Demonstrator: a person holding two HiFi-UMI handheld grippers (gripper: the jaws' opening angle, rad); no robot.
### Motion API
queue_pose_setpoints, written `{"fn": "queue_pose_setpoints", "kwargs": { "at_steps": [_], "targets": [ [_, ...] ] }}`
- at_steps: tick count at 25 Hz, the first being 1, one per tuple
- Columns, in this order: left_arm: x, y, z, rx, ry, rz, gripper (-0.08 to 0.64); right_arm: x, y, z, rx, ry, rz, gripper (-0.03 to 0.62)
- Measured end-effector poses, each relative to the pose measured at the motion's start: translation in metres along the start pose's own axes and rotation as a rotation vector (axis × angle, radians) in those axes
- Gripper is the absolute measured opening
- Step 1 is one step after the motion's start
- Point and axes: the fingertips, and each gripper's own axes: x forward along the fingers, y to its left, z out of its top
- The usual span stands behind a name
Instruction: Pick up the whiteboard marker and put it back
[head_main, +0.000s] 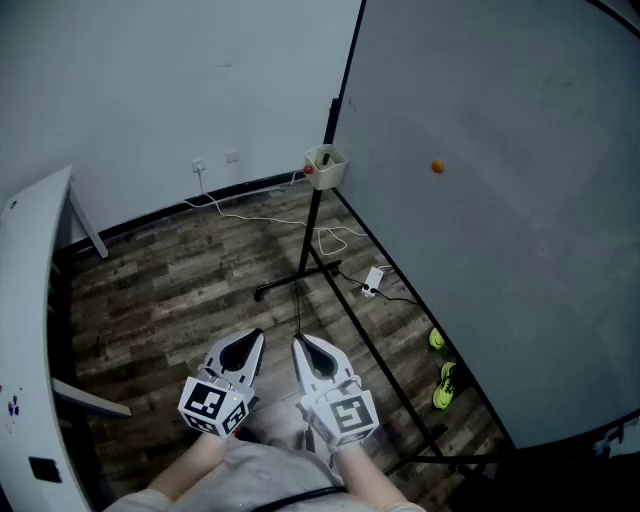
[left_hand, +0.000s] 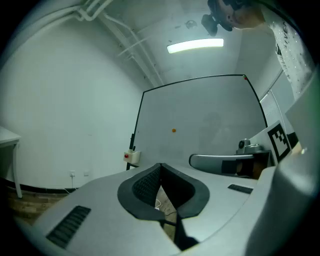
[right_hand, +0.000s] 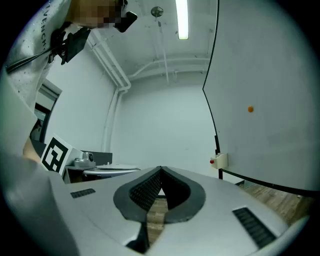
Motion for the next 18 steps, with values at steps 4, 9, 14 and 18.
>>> {"fn": "queue_pose_setpoints", "kwargs": {
  "at_steps": [4,9,14,18],
  "targets": [
    [-0.006,-0.003,0.003,0.009,0.003,0.004,0.015,-0.004,0.003,0.001,0.015,-0.009,-0.004,0.018],
    [-0.015,0.005,0.0,0.006,0.011,0.019,0.015,0.001,0.009,-0.002,0.026,-0.016,-0.001,0.018],
    [0.0,0.02,-0.012,-0.018,0.017,0.03,0.015,0.011,0.003,-0.013,0.027,0.008,0.011,0.018],
    [0.024,0.031,-0.017,-0.019,0.015,-0.004,0.015,0.026,-0.006,-0.021,0.006,0.015,0.02,0.02]
  ]
}}
